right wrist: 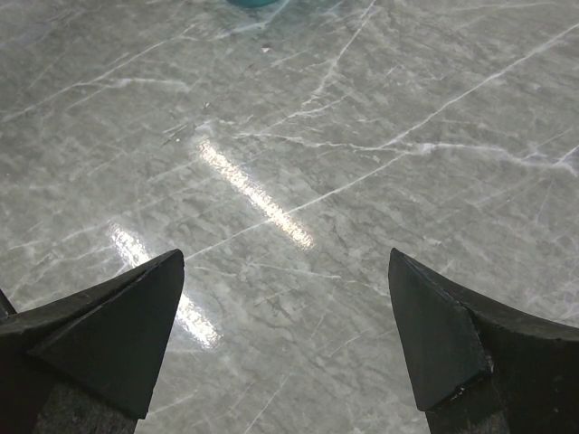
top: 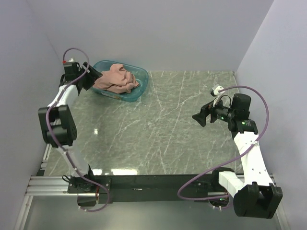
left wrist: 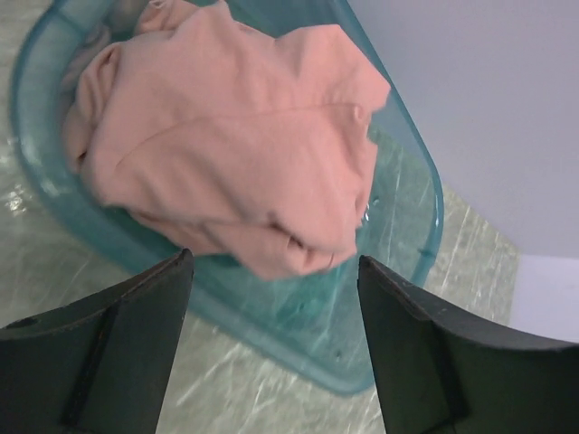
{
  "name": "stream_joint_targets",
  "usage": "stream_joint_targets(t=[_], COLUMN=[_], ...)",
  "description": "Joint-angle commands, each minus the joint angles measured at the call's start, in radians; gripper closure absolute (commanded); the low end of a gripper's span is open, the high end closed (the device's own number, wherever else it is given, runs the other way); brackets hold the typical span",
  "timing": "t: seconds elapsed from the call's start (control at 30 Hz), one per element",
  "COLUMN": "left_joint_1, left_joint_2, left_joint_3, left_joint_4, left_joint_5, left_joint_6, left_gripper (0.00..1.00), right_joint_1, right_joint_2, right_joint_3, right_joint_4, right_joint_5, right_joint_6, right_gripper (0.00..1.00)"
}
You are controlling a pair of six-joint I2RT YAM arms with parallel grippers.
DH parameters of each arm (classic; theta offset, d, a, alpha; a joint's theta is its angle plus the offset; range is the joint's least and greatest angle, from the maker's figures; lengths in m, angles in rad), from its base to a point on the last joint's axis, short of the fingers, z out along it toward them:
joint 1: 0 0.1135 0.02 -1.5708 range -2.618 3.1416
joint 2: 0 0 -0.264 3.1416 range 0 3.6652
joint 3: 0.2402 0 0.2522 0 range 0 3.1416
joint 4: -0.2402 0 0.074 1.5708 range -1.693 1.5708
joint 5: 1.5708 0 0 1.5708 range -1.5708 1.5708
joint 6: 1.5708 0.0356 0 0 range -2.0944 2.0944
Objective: Fold and stack the t-shirts
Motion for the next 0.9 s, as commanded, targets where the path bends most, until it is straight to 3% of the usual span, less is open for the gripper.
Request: stream_joint_targets(t=[0.0, 0.3, 0.47, 0.6, 0.8, 0.87], left_joint_1=[-0.07, -0.193, -0.235, -0.239, -0.239, -0.239], left_joint_2=[0.07, 0.362, 0.42, 0.446, 0.521, 0.511], left_joint_3=[0.184, 0.583, 0.644, 0.659, 0.713, 0.71], left_joint_4=[-0.093, -0.425, -0.462, -0.451, -0.437, -0.414], left_joint_5=[-0.058, -0.293, -0.403, -0.403, -0.334, -0.314], left_joint_6=[-0.028, 0.176, 0.231, 0.23, 0.224, 0.224], left_gripper=[0.21, 0.25, 0.25, 0.27, 0.47, 0.66], right_joint_1=[-0.005, -0.005, -0.005, -0.007, -0.007, -0.007], right_joint_2=[-0.019, -0.005, -0.002, -0.001, -0.002, -0.002], right_joint_3=[0.004, -0.003, -0.007, -0.009, -0.009, -0.01], right_joint_4=[0.024, 0.027, 0.03, 0.033, 0.033, 0.033], right_joint_5=[-0.008, -0.005, -0.008, -0.009, -0.012, -0.014], right_joint_6=[-0.014, -0.017, -0.016, -0.014, -0.013, -0.013], right_gripper=[0.0, 0.0, 0.0, 0.0, 0.0, 0.0])
